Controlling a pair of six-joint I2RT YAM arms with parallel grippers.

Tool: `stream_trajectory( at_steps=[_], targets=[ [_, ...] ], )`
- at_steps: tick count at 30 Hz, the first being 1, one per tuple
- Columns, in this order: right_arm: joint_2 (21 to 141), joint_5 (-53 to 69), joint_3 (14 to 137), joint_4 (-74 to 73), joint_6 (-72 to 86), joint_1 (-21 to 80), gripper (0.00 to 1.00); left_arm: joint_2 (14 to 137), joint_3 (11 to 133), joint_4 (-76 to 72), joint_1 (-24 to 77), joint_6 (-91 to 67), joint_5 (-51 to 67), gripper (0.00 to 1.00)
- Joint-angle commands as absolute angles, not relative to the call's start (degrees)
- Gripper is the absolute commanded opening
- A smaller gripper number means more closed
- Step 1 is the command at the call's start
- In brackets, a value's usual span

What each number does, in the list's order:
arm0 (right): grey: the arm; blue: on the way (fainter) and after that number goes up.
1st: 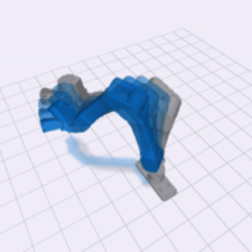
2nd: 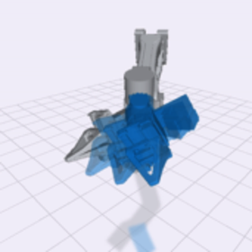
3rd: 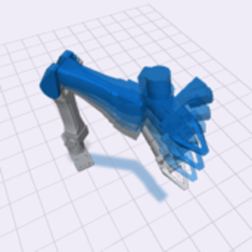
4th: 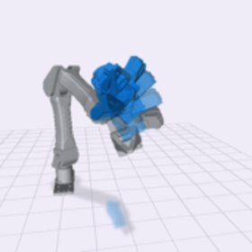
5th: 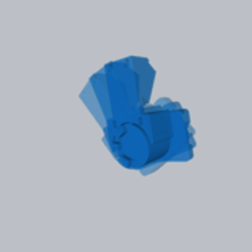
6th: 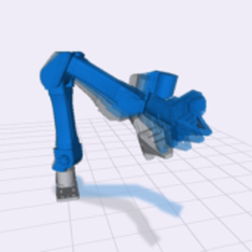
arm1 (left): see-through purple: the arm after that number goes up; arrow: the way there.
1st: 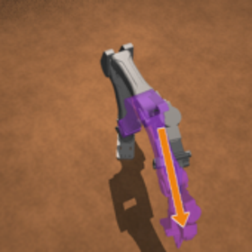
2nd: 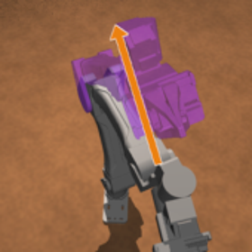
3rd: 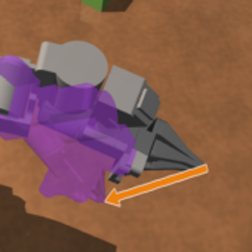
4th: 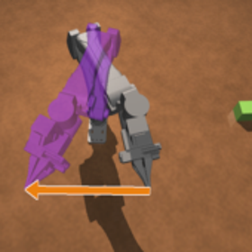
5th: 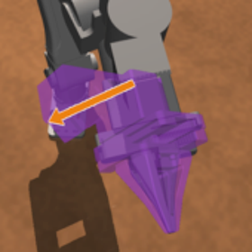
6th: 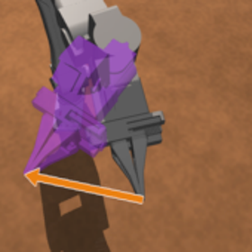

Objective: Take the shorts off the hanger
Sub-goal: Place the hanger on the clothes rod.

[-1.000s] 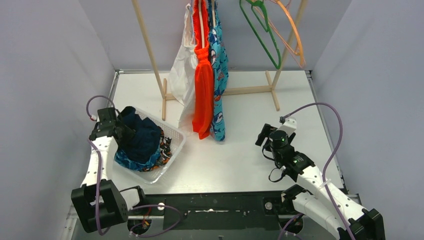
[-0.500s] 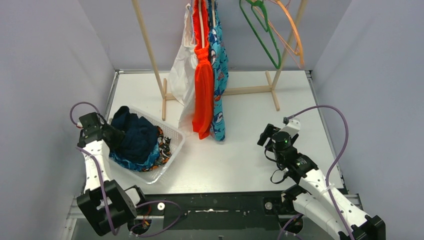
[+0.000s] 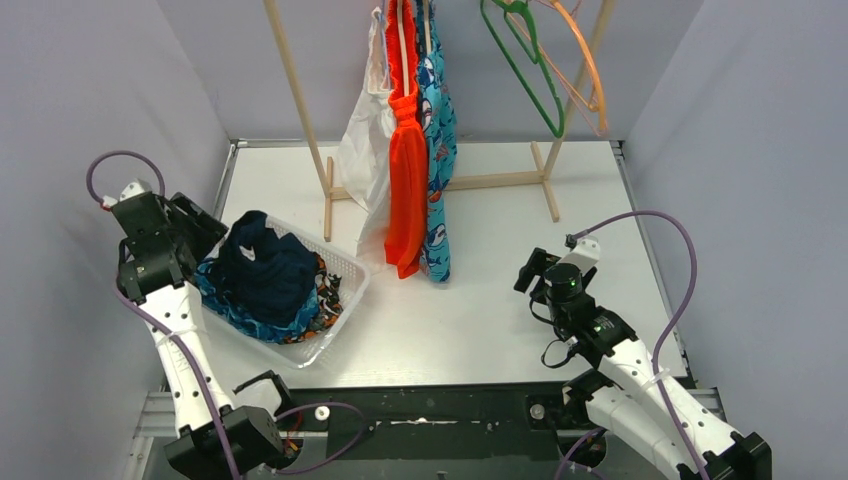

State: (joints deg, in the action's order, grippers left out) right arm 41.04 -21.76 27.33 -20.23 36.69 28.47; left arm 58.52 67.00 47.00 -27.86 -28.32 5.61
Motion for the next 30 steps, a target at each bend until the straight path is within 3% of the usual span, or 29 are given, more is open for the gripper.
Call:
stream_trajectory(
  at_steps=[1, 5, 7, 10, 16, 24, 30],
  targets=[
    [40.4, -21.9, 30.0, -18.1, 36.5, 28.2, 0.77, 57.8, 73.3, 47.5, -28.1, -25.4, 14.1, 0.58],
    [40.6, -21.6, 30.0, -17.7, 36.6, 28.2, 0.77, 58.5, 66.6, 38.0, -24.6, -26.8, 35.2, 0.56],
    [40.4, -20.8, 29.9, -17.2, 36.0, 28.2, 0.77, 59.3, 61.3, 33.9, -21.5, -29.0, 40.2, 0.54],
    [40.0, -19.9, 29.7, -16.8, 35.4, 28.2, 0.77, 61.3, 54.2, 30.5, -17.9, -30.1, 37.0, 0.54],
    [40.0, -20.0, 30.3, -17.7, 33.3, 28.1, 0.77, 71.3, 47.5, 33.4, -22.9, -29.1, 18.3, 0.52],
    [42.0, -18.3, 34.8, -16.9, 27.4, 28.0, 0.83, 71.0, 42.5, 27.7, -22.1, -24.9, 26.4, 0.51],
    [42.1, -10.6, 37.9, -13.7, 27.7, 28.0, 0.84, 64.4, 40.3, 24.1, -22.0, -25.0, 29.1, 0.59]
  ],
)
